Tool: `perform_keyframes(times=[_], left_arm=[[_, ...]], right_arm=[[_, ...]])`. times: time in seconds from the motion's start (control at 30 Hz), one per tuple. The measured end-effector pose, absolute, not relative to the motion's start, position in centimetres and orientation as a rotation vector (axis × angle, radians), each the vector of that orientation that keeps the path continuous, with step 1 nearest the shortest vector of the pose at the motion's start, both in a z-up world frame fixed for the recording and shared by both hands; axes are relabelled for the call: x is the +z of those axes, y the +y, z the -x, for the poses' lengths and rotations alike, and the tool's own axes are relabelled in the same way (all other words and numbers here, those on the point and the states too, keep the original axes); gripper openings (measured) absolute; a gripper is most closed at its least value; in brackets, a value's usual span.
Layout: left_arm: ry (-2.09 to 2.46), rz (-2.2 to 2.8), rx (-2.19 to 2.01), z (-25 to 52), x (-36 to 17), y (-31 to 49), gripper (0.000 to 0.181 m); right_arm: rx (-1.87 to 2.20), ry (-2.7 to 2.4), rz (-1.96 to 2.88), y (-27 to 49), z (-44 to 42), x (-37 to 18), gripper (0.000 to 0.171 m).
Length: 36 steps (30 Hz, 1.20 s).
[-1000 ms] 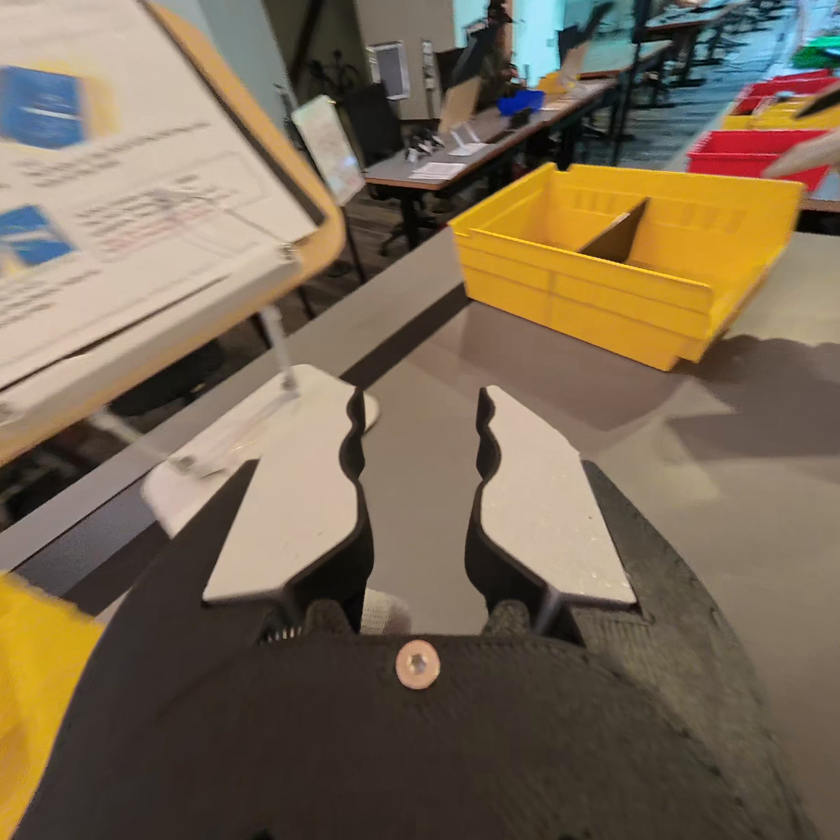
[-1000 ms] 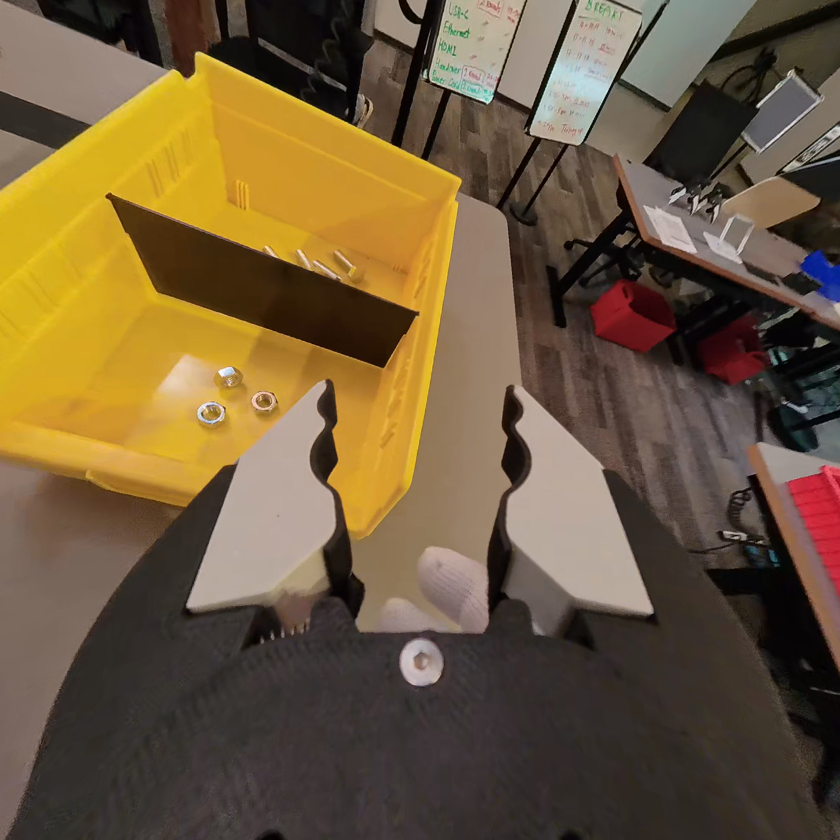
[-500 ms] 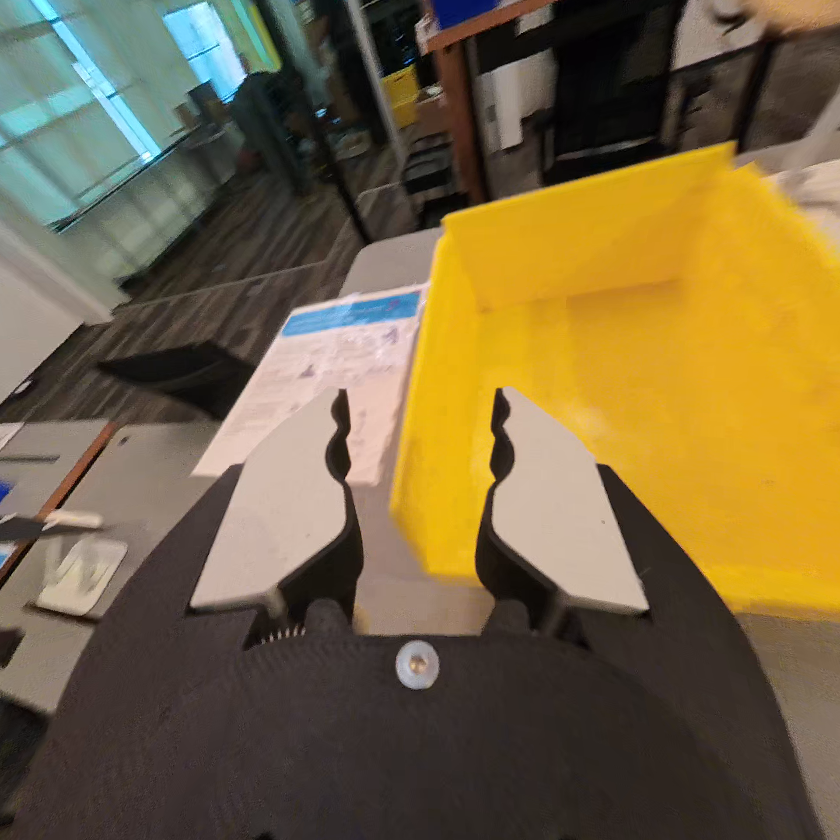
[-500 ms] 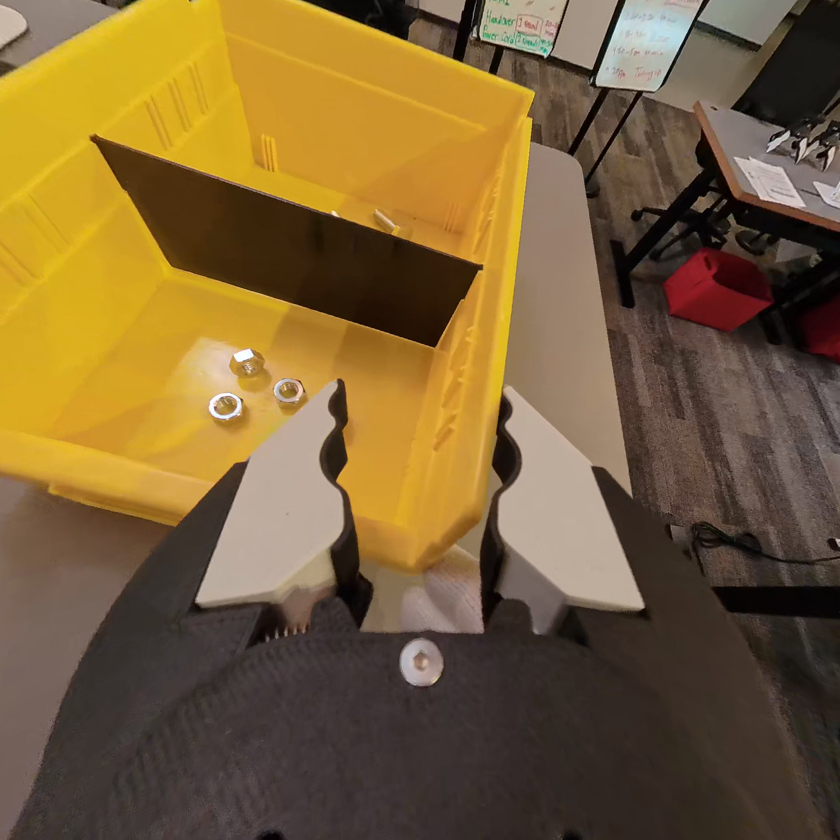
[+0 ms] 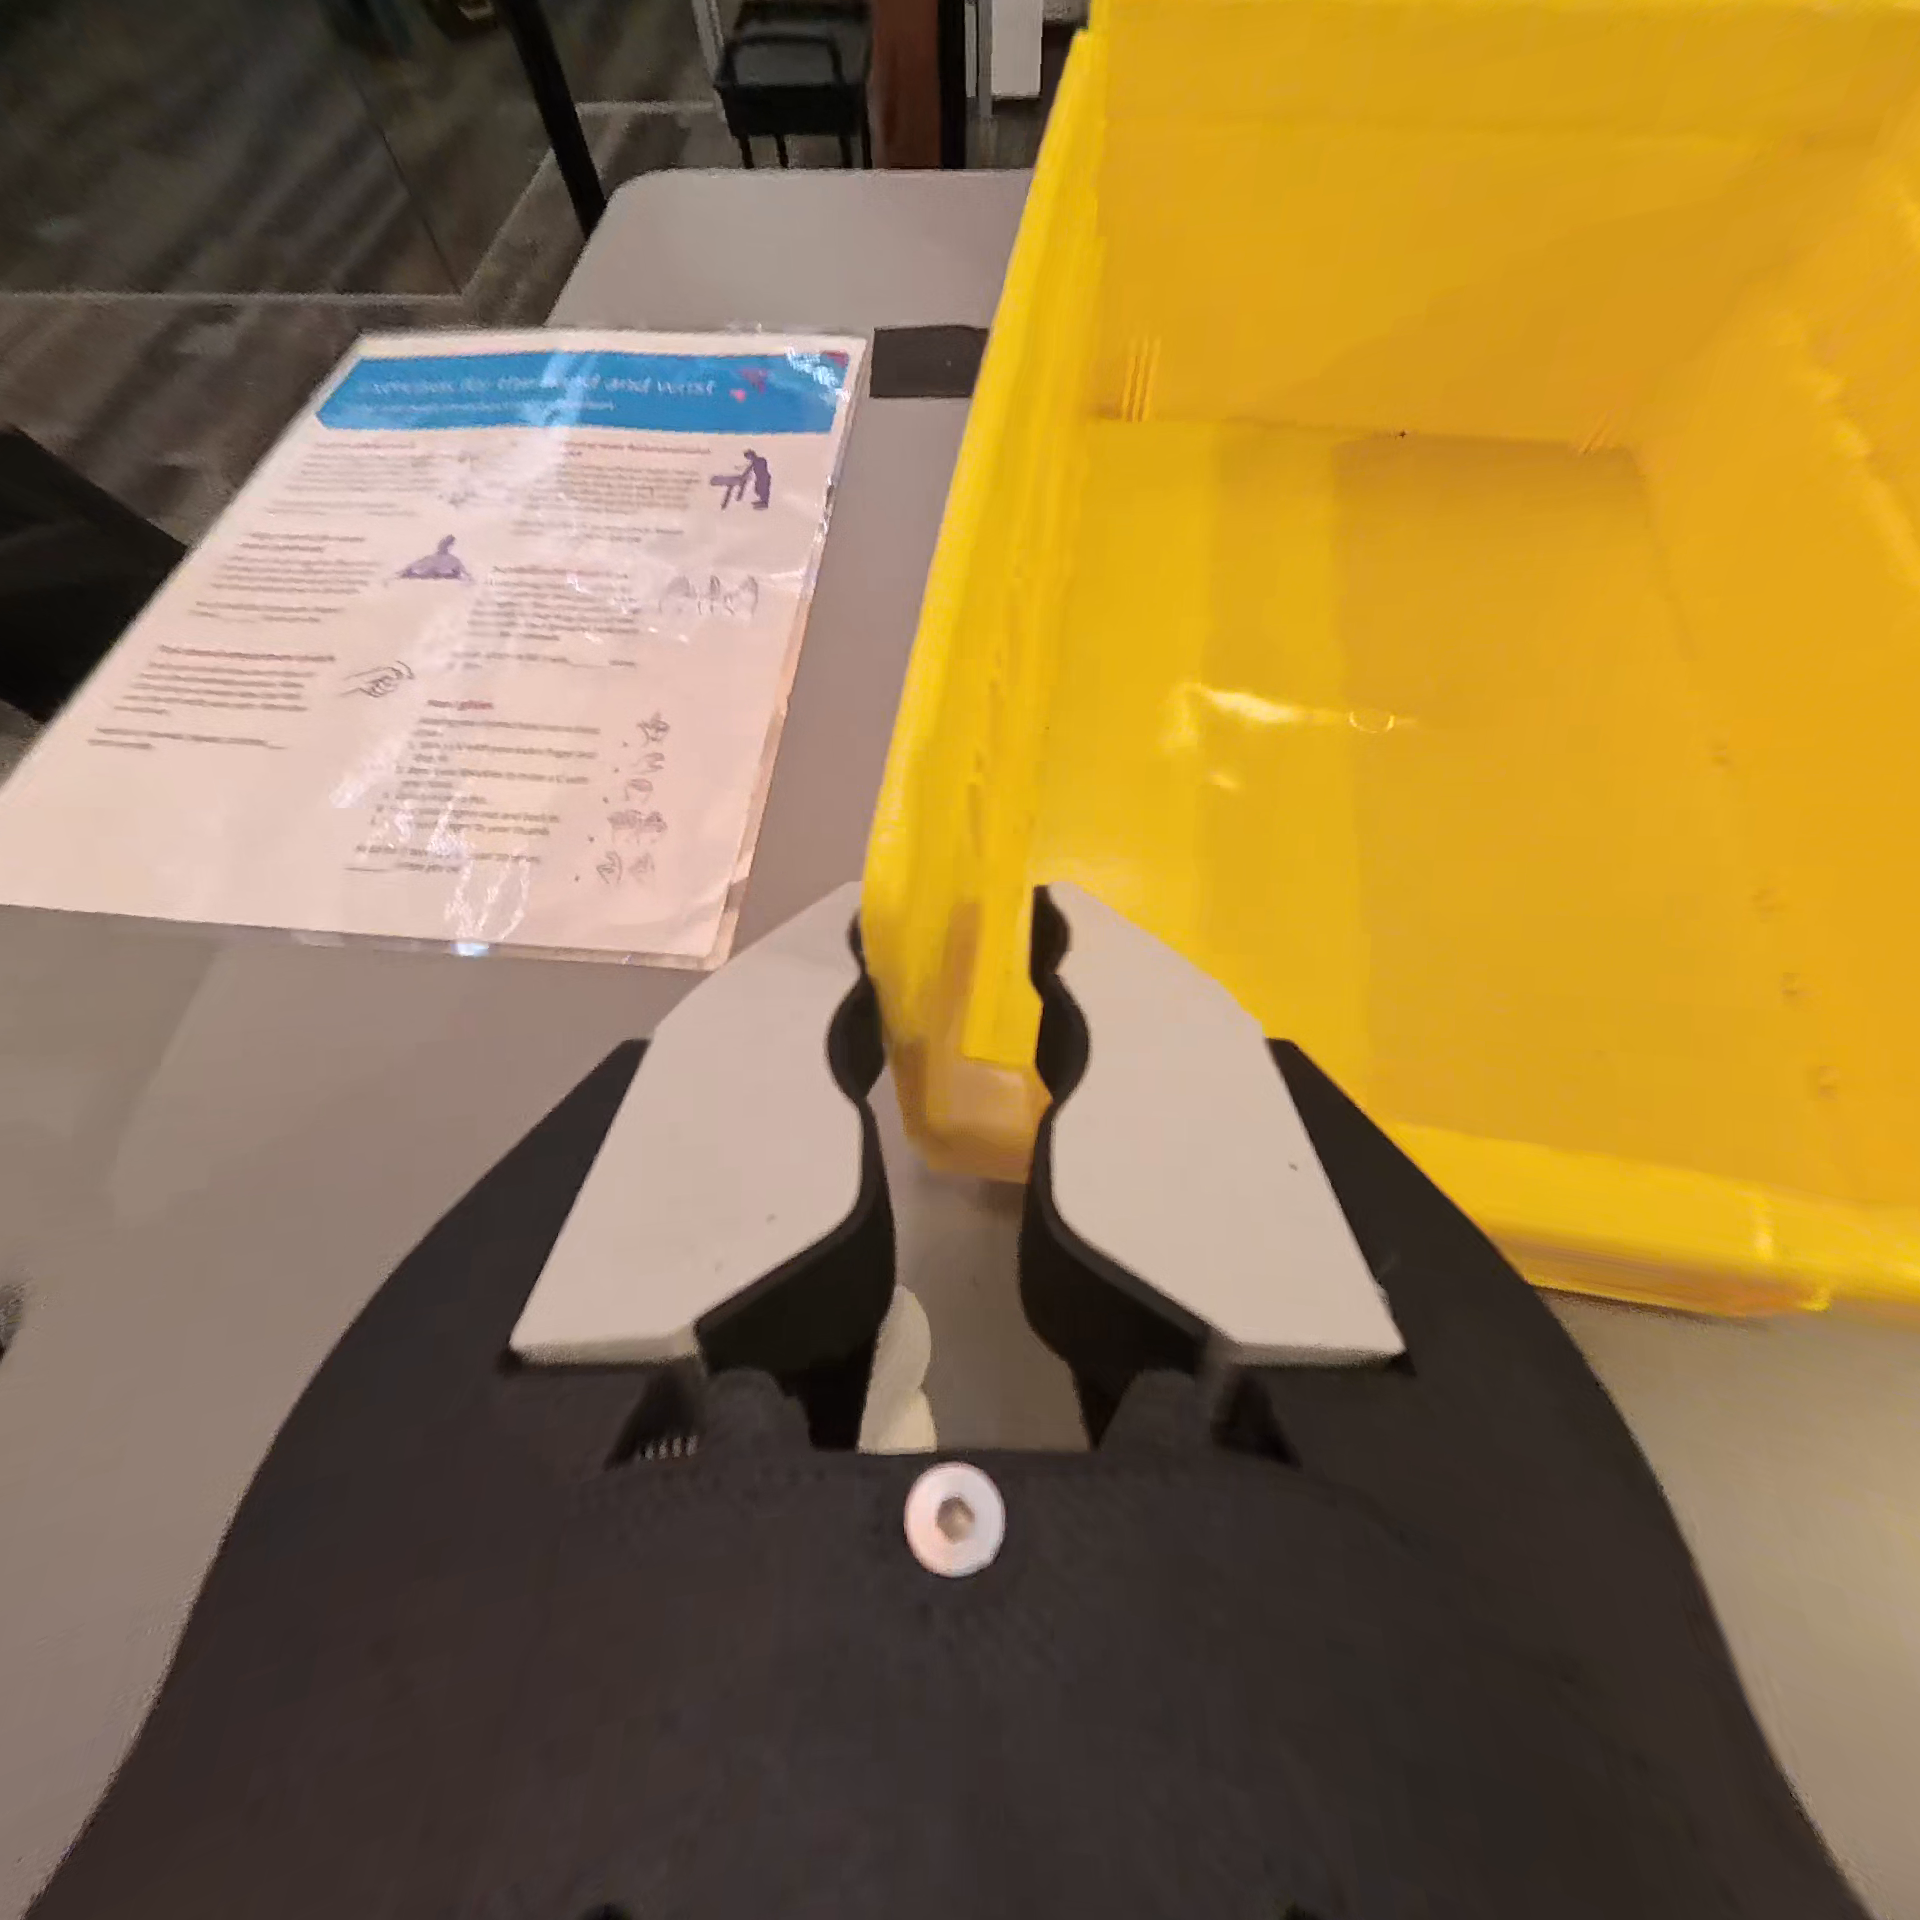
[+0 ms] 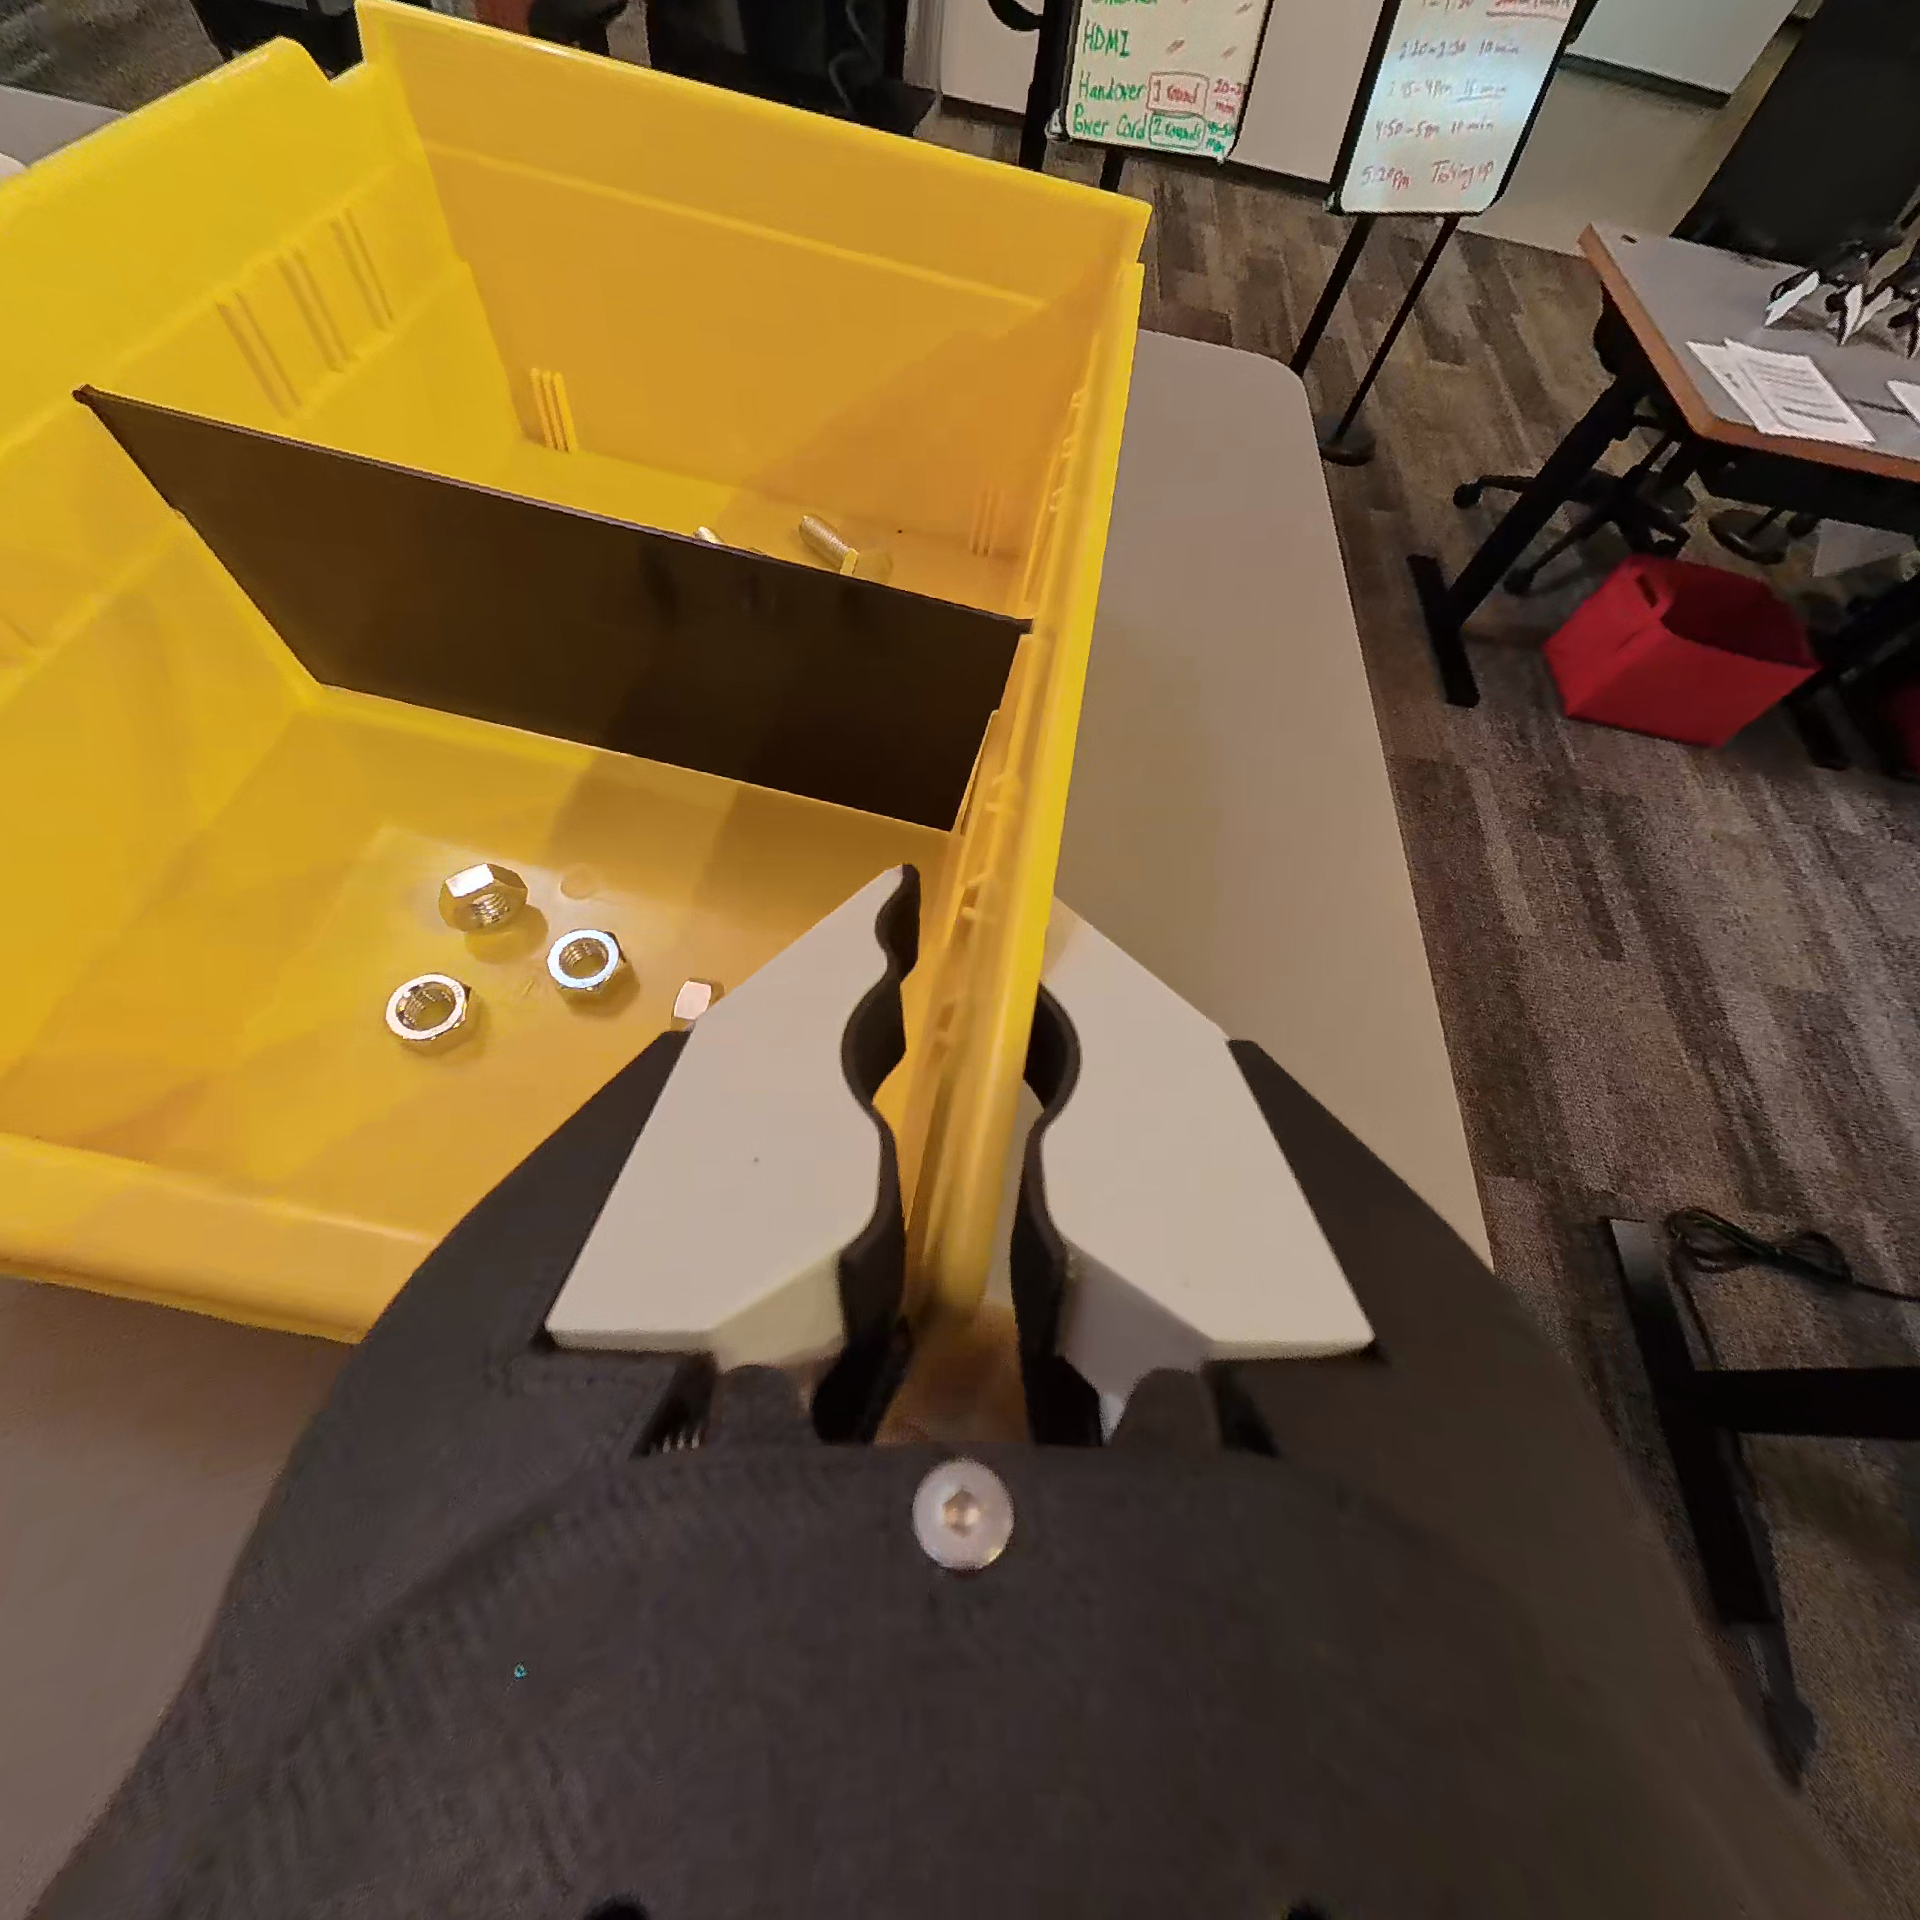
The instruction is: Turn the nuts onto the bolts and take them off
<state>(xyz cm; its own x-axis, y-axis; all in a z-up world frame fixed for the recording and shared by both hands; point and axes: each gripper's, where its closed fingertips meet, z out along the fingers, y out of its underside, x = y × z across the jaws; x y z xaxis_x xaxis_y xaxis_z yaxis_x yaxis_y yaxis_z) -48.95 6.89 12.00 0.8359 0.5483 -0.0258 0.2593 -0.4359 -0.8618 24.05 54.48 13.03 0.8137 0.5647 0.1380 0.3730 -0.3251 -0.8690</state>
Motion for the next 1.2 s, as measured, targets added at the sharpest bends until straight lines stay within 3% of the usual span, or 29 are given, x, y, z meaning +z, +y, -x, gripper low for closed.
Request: perform_keyframes(times=[0.03, 0.13, 0.3, 0.53, 1.2], left_arm=[[-0.573, 2.03, 0.379, 48.9, 12.1, 7.0, 0.011], [-0.55, 2.014, 0.303, 48.5, 12.1, 7.7, 0.006], [-0.533, 1.997, 0.307, 49.0, 12.3, 8.3, 0.013], [-0.517, 1.924, 0.185, 48.7, 12.6, 9.4, 0.003], [-0.493, 1.772, 0.16, 47.6, 16.6, 8.6, 0.005]], right_arm=[[0.234, -0.699, 1.949, 54.5, -24.0, 13.0, 0.012], [0.261, -0.694, 1.944, 54.5, -24.0, 13.1, 0.012], [0.248, -0.7, 1.953, 54.4, -24.0, 13.0, 0.011], [0.288, -0.696, 1.987, 53.6, -24.0, 13.2, 0.008], [0.26, -0.859, 1.988, 49.1, -20.8, 14.8, 0.003]])
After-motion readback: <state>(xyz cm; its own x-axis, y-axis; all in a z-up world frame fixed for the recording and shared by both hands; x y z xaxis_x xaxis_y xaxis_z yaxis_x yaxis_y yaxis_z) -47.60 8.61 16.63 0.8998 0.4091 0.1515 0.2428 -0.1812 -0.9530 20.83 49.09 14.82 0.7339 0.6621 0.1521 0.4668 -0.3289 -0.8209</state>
